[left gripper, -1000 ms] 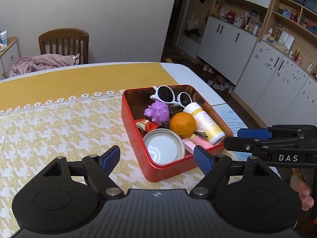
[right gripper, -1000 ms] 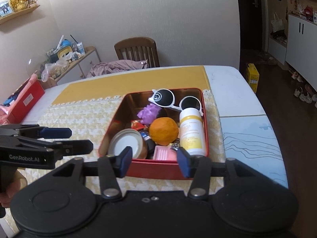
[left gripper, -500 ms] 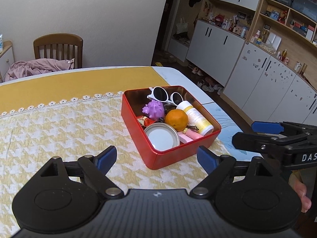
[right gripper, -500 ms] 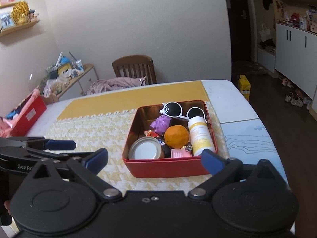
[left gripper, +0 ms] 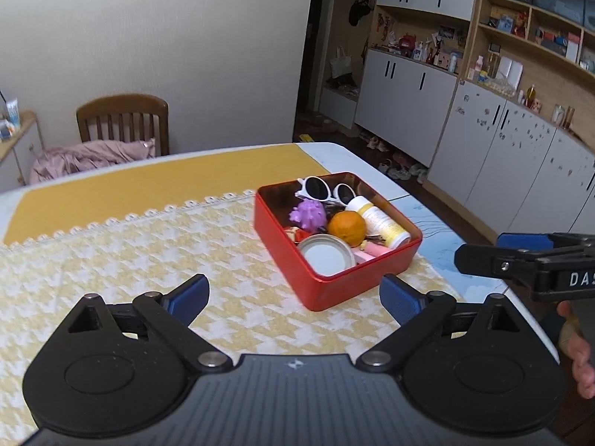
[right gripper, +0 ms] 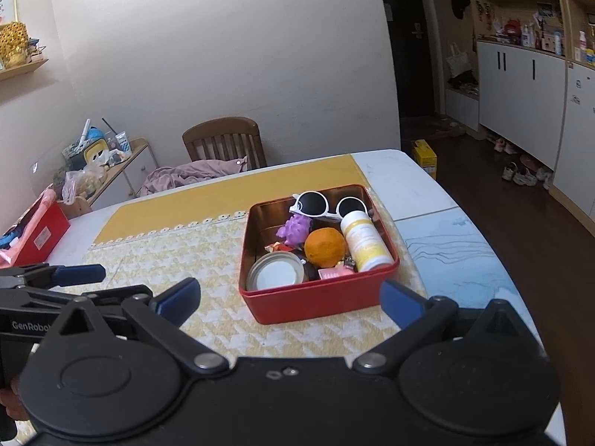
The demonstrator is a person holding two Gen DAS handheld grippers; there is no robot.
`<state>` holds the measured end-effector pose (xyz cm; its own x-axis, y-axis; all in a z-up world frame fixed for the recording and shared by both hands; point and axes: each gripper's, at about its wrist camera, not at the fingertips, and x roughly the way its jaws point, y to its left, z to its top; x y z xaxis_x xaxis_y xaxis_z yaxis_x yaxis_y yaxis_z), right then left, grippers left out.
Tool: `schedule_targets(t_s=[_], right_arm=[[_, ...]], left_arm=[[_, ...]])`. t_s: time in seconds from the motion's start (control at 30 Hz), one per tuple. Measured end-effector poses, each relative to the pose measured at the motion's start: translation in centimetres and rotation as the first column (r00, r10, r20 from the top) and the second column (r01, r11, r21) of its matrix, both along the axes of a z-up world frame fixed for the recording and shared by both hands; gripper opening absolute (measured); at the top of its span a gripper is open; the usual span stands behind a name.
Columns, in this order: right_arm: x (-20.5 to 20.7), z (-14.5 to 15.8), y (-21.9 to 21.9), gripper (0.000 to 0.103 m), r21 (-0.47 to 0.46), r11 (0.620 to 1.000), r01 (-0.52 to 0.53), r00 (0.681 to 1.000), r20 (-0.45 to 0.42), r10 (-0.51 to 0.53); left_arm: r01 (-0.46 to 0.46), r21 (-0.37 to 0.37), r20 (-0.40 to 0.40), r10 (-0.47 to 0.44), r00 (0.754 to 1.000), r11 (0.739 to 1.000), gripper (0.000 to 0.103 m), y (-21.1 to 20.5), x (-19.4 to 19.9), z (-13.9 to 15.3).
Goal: Organize rigid objects
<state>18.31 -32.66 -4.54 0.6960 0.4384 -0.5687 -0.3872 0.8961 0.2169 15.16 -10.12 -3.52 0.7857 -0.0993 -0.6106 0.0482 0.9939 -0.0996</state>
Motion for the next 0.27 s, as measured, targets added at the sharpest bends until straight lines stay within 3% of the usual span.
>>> schedule_targets(t_s=[0.27], right_arm=[[-1.6, -0.4, 0.6, 0.103, -0.016, 0.999, 0.029, 0.999, -0.012, -0.029]], left_arm=[[0.008, 0.008, -0.001, -0.008, 1.0, 1.0, 0.099, 0.8, -0.9, 0.0]])
